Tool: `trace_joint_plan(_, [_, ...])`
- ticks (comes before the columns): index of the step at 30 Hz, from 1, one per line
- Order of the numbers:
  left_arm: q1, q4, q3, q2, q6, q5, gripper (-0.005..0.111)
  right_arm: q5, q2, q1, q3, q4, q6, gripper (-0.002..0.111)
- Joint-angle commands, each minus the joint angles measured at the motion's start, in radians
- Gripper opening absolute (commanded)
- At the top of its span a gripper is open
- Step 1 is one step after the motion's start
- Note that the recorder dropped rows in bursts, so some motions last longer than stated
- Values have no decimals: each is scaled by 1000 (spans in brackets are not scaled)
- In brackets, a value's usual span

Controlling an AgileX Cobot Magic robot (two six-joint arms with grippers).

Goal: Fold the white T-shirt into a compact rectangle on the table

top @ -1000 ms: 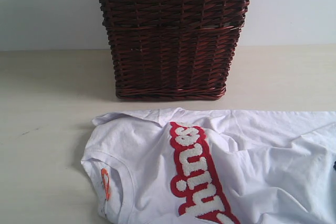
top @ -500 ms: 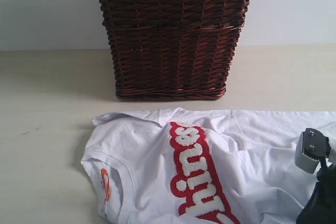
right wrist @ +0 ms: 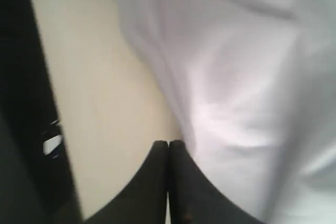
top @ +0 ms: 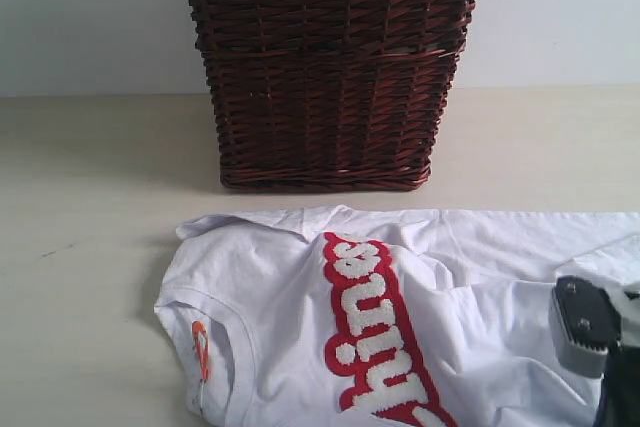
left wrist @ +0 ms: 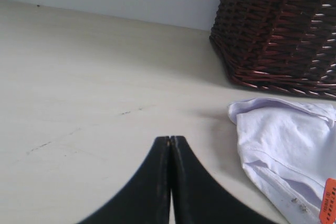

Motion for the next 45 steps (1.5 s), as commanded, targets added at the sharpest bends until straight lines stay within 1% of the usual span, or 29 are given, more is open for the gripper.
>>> trace_joint_plan(1, [-5, -7, -3, -7, 1, -3, 0, -230, -212, 2, -42, 57, 0, 0])
trace_joint_plan(2, [-5, -7, -3, -7, 1, -3, 0, -316, -250, 2, -50, 57, 6, 0])
trace_joint_plan(3, [-5, -7, -3, -7, 1, -3, 0, -440, -288, -1, -59, 57, 30, 0])
trace_joint_plan(5, [-5, -7, -3, -7, 1, -3, 0, -664, -319, -30, -72, 58, 87, 0])
trace_joint_plan(7, [-5, -7, -3, -7, 1, -3, 0, -792, -298, -74, -90, 58, 130, 0])
trace_joint_plan(11, [-5, -7, -3, -7, 1, -3, 0, -790, -162, -184, -143, 58, 148, 0])
trace_joint_plan(14, [-5, -7, -3, -7, 1, -3, 0, -795, -34, -240, -168, 58, 164, 0])
trace_joint_plan(16, [-5, -7, -3, -7, 1, -3, 0, -800, 28, -254, -186, 58, 188, 0])
trace_joint_plan(21, [-5, -7, -3, -7, 1, -3, 0, -857, 123, -256, -227, 61, 212, 0])
trace_joint_plan(27, [-5, -7, -3, -7, 1, -3, 0, -871, 249, -256, -300, 61, 212, 0])
trace_joint_plan(32, [-5, -7, -3, -7, 1, -3, 0, -916, 311, -256, -317, 61, 210, 0])
trace_joint_plan(38, [-5, -7, -3, -7, 1, -3, 0, -1081, 426, -256, -321, 57, 158, 0])
trace_joint_plan(40, [-5, -7, -3, -7, 1, -3, 0, -1119, 485, -256, -368, 57, 158, 0])
trace_joint_plan(43, [-5, -7, -3, -7, 1, -3, 0, -1119, 535, -256, -436, 57, 183, 0])
trace_joint_plan(45, [-5, -7, -3, -7, 1, -3, 0, -1103, 566, -256, -514, 61, 224, 0])
